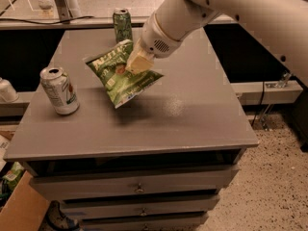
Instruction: Move green jalapeno chip bag near 7up can
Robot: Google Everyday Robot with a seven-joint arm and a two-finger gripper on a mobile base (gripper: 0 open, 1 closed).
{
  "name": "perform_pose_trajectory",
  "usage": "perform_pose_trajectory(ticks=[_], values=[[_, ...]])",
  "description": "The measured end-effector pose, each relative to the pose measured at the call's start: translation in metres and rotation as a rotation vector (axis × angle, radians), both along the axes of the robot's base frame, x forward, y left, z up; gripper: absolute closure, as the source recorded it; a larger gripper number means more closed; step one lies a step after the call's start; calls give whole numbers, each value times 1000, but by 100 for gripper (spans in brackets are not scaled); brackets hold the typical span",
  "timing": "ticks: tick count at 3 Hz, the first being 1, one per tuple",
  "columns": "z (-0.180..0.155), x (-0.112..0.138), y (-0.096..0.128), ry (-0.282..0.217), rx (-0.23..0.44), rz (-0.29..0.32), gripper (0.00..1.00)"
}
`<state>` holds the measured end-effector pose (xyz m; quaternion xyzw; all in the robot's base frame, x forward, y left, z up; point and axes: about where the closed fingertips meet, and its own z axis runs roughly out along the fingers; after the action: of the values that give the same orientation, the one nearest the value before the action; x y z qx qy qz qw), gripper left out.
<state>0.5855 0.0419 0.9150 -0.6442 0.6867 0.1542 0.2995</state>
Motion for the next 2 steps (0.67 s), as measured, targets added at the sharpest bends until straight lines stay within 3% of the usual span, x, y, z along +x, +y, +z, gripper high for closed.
perform_pose_trajectory(ticks=[2], values=[[-3,-10,17,-8,-15,49,100]])
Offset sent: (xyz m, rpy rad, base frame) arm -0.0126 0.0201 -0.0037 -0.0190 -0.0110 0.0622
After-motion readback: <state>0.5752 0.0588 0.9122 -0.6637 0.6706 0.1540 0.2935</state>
